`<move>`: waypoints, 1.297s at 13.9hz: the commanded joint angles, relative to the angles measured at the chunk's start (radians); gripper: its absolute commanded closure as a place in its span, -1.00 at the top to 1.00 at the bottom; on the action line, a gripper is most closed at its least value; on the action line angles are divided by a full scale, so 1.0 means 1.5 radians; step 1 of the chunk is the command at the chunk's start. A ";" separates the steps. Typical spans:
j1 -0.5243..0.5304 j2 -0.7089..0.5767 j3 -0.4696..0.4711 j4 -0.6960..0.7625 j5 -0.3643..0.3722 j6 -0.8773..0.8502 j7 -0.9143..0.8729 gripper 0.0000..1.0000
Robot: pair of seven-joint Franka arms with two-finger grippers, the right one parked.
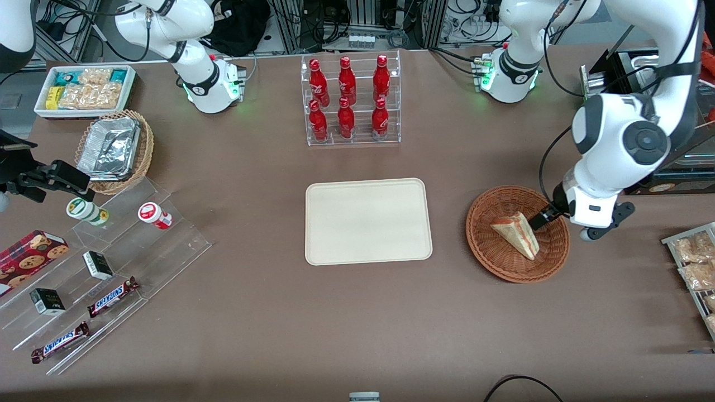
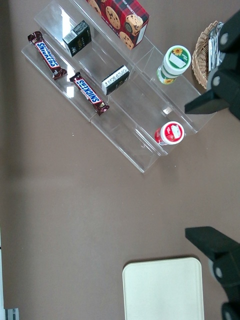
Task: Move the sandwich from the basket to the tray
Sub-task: 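Lower the open left gripper around the sandwich in the basket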
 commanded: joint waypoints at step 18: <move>-0.006 0.114 -0.022 -0.034 0.004 0.114 -0.077 1.00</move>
